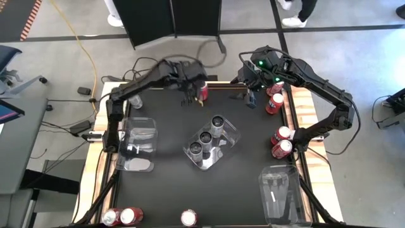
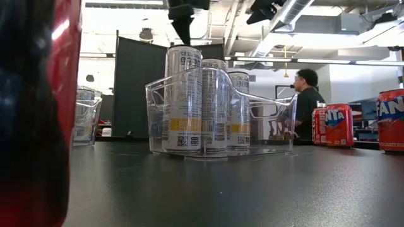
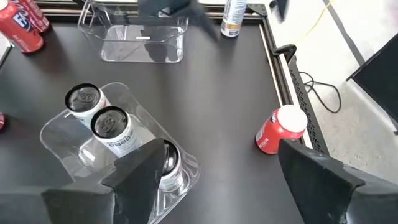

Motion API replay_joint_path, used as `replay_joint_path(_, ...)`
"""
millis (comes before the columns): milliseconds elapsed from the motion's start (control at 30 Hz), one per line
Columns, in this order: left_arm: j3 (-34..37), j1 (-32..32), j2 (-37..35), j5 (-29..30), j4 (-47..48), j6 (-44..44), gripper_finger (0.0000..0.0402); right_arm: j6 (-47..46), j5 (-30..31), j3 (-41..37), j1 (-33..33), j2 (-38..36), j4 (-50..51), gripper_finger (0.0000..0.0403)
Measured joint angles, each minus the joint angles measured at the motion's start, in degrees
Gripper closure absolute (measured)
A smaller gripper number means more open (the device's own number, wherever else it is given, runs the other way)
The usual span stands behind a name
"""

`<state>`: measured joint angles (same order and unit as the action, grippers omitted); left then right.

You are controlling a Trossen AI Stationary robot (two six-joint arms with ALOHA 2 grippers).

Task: Sort soda cans
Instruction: Put the white soda can into the middle transparent bin

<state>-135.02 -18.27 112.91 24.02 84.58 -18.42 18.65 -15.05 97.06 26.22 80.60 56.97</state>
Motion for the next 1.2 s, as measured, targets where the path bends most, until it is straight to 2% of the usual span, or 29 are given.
replay_joint_path(200, 0.00, -7.89, -1.80, -0.10, 1.57, 5.28, 0.0051, -0.02, -0.02, 0.00, -0.50, 0.00, 0.00, 0.0072)
replay_joint_path(433, 0.01, -18.91, -2.42, -0.09, 5.48, 22.45, 0.0055, 0.25, -0.02, 0.00, -0.50, 0.00, 0.00, 0.0072)
replay_joint_path(567, 2.18, -24.09, -2.41, -0.23, 5.44, 29.40, 0.0064, 0.27, -0.02, 0.00, -0.50, 0.00, 0.02, 0.0072)
replay_joint_path(967, 14.73, -32.10, -2.86, 0.12, 5.31, 31.33, 0.0062, 0.77, -0.02, 0.00, -0.50, 0.00, 0.74, 0.0072)
replay_joint_path(1200, 25.30, -34.69, -11.63, 0.30, 5.57, 30.53, 0.0062, 1.16, -0.02, 0.02, -0.50, 0.23, 0.64, 0.0072)
